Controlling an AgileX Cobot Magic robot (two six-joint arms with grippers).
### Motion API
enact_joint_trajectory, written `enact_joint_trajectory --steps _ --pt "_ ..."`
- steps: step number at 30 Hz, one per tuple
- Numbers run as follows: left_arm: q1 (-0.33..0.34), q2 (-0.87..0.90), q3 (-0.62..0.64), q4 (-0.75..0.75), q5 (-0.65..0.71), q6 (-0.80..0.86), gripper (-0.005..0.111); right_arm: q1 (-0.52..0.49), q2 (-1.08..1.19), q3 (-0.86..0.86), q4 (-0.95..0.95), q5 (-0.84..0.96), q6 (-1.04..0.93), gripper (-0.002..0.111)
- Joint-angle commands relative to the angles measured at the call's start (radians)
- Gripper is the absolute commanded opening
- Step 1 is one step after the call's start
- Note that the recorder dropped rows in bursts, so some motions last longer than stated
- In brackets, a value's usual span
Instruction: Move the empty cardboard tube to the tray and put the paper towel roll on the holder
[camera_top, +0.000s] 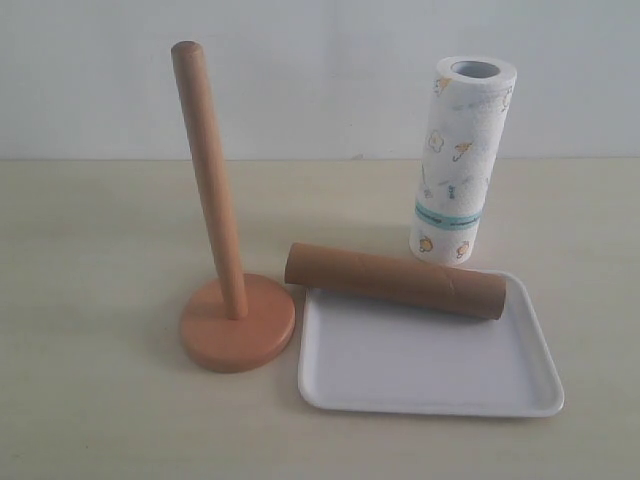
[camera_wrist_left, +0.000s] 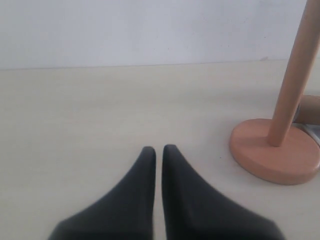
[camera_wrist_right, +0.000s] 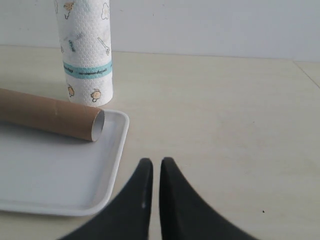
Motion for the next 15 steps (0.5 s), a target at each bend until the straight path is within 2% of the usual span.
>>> enact_joint_trajectory --steps 1,7,10,15 --pt "0.002 -0.002 0.005 -0.001 -0.005 0.004 0.004 -0.002 -0.004 0.0 -0.006 -0.009 -0.003 0.005" --pt "0.002 -0.002 0.005 -0.001 -0.005 0.004 0.004 -0.002 -0.004 0.0 -0.02 -0.021 -0.026 0.005" --pt "0.002 -0.002 0.005 -0.001 -0.005 0.004 0.004 -0.002 -0.004 0.0 -0.071 -0.073 -0.094 0.005" --pt "0.002 -0.002 0.005 -0.001 -0.005 0.004 0.004 -0.002 -0.004 0.0 -0.067 -0.184 -0.092 0.005"
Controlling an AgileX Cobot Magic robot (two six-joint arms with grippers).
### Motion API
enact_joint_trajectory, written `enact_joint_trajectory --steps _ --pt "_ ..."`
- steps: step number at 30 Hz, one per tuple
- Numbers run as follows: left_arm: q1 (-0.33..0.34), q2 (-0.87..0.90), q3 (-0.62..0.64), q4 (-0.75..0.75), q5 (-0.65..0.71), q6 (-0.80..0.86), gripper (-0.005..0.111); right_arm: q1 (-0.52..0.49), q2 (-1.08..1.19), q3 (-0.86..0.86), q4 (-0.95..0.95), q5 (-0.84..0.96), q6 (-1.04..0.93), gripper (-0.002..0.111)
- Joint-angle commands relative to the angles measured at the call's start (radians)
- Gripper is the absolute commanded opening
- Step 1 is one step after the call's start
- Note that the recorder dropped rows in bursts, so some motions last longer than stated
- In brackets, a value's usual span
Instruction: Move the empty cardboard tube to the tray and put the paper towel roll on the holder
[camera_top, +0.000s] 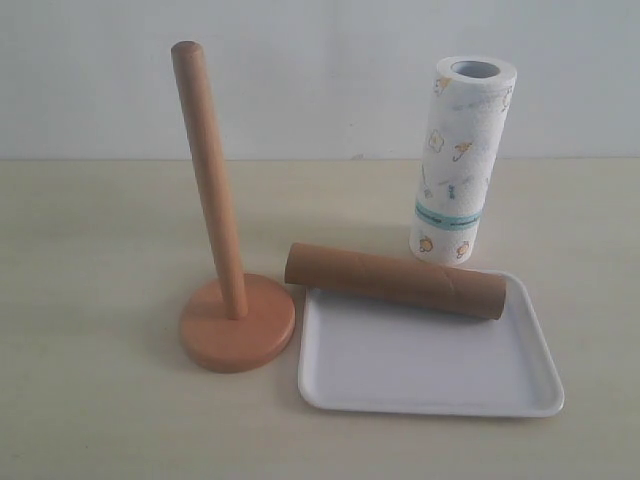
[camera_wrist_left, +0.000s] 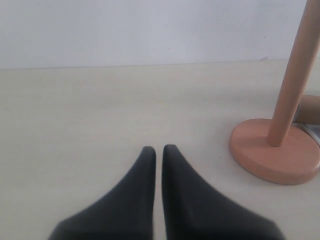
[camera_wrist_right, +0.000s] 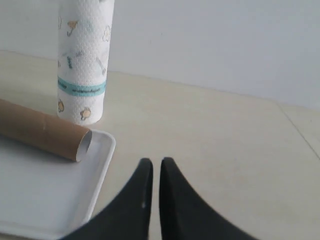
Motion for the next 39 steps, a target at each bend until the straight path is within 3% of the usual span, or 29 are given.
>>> enact_joint_trajectory --steps 1,13,16,21,27,34,39 --pt "0.002 -0.002 0.005 -0.001 -0.005 0.004 0.004 -0.002 -0.004 0.0 -0.01 -0.12 -0.014 0.005" --pt "0.002 -0.002 0.005 -0.001 -0.007 0.004 0.004 -0.002 -0.004 0.0 -0.007 -0.487 -0.005 0.005" --pt "0.002 -0.002 0.005 -0.001 -0.007 0.004 0.004 -0.002 -0.004 0.0 0.029 -0.565 0.073 0.005" --pt "0.002 -0.002 0.005 -0.001 -0.007 0.004 0.004 -0.002 0.009 -0.034 0.046 -0.557 0.064 0.005" --pt "0.002 -0.002 0.005 -0.001 -0.005 0.004 0.004 -0.002 0.258 -0.177 0.046 -0.448 0.081 0.005" --pt "0.002 -0.002 0.005 -0.001 -0.005 0.004 0.004 -0.002 0.451 -0.211 0.046 -0.518 0.129 0.005" --pt "0.002 -0.002 0.005 -0.001 -0.007 0.004 0.004 -0.002 0.448 -0.211 0.046 -0.516 0.157 0.005"
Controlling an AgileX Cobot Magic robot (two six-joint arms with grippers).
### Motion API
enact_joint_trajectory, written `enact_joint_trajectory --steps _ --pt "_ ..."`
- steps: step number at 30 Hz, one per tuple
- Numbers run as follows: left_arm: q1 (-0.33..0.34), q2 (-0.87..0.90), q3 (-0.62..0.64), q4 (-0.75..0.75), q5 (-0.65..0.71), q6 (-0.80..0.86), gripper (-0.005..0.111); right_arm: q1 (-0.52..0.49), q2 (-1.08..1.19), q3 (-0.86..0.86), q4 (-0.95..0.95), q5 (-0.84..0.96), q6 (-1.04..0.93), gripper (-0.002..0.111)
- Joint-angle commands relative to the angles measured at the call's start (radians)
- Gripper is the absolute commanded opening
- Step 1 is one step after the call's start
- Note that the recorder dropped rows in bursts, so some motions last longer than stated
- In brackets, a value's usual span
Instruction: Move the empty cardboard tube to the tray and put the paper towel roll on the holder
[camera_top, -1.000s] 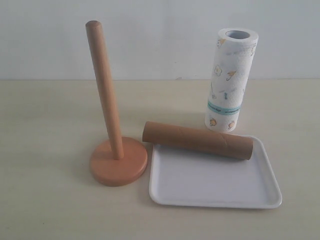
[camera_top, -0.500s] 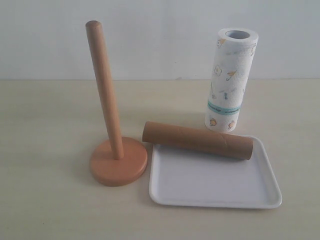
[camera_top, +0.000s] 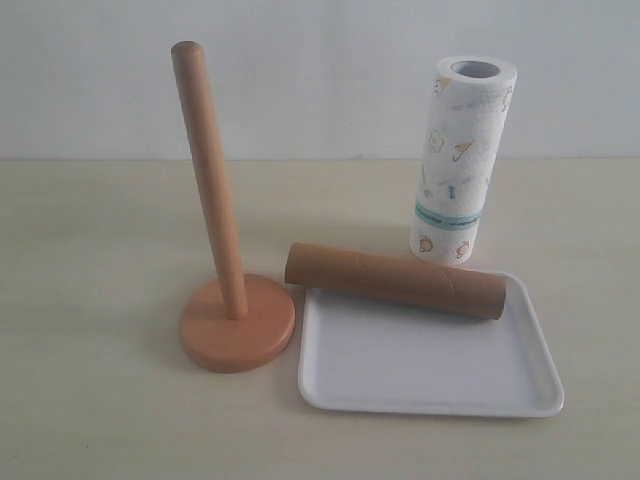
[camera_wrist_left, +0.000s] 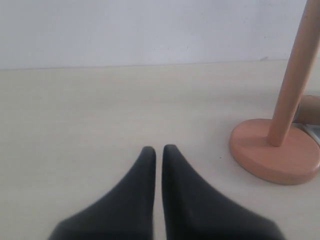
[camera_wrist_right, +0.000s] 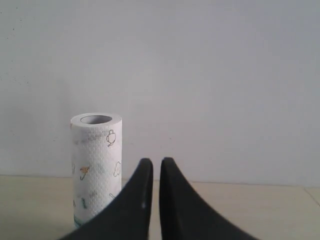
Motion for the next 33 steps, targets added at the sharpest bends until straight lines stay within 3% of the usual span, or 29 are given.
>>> enact_joint_trajectory --steps 1,3,7,12,18,20,22,25,27,33 --pt "0.002 -0.002 0.005 -0.001 -0.007 0.004 0.004 -0.002 0.001 -0.008 0.005 -0.023 0.074 0.005" --pt "0.002 -0.002 0.005 -0.001 -0.007 0.004 0.004 -0.002 0.005 -0.008 -0.059 -0.111 0.142 0.005" --pt "0.002 -0.002 0.005 -0.001 -0.007 0.004 0.004 -0.002 0.161 -0.008 -0.419 -0.319 0.253 0.005" --pt "0.002 -0.002 0.005 -0.001 -0.005 0.004 0.004 -0.002 0.552 -0.008 -0.389 -0.548 0.254 0.005" --pt "0.002 -0.002 0.005 -0.001 -0.005 0.004 0.004 -0.002 0.827 -0.019 -0.389 -0.775 0.254 0.007" --pt "0.002 -0.002 0.005 -0.001 -0.005 0.004 0.004 -0.002 0.896 -0.046 -0.39 -0.77 0.252 0.017" --pt "0.002 -0.002 0.005 -0.001 -0.005 0.004 0.004 -0.002 0.96 -0.085 -0.39 -0.762 0.252 0.036" --pt "0.002 -0.002 0.005 -0.001 -0.005 0.004 0.004 -0.002 1.051 -0.156 -0.392 -0.772 0.252 0.081" --pt "0.002 -0.002 0.005 -0.001 -0.007 0.004 0.004 -0.002 1.093 -0.2 -0.392 -0.768 0.259 0.104" --pt "0.002 -0.002 0.005 -0.001 -0.007 0.004 0.004 -0.002 1.166 -0.292 -0.396 -0.761 0.236 0.105"
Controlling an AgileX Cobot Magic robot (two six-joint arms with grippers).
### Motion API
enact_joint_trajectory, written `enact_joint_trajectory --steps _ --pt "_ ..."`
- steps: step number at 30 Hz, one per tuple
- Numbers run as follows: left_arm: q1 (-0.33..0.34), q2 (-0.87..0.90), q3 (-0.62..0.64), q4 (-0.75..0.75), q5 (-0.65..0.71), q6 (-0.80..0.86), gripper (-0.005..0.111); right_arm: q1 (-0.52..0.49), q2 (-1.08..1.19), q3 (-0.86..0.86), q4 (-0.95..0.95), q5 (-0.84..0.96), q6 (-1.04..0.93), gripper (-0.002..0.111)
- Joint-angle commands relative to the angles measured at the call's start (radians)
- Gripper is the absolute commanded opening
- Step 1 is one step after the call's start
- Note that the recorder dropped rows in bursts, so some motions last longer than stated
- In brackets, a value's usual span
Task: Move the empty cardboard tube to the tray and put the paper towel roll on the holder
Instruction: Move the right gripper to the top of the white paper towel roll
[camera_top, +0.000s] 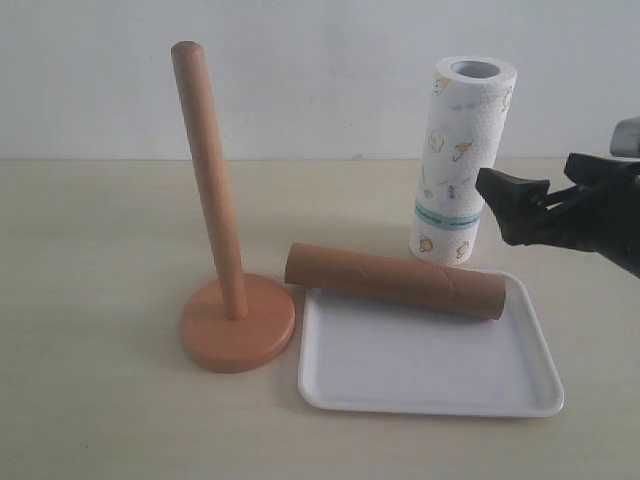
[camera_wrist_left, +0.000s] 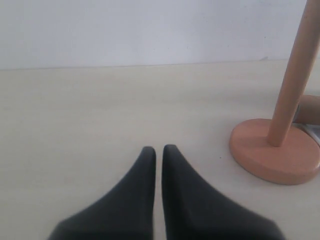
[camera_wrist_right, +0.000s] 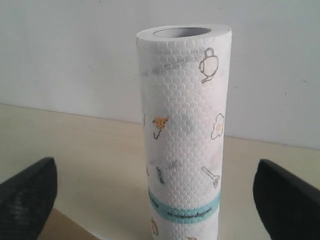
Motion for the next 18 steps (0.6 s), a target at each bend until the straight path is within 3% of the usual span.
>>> enact_joint_trajectory --steps 1,18 --pt "0.002 -0.002 0.005 -0.001 -0.007 0.004 0.004 -0.002 0.053 -0.075 -0.005 -0.008 -0.043 0.105" --pt "0.002 -0.002 0.005 -0.001 -0.005 0.004 0.004 -0.002 0.329 -0.361 -0.095 -0.079 -0.131 0.105"
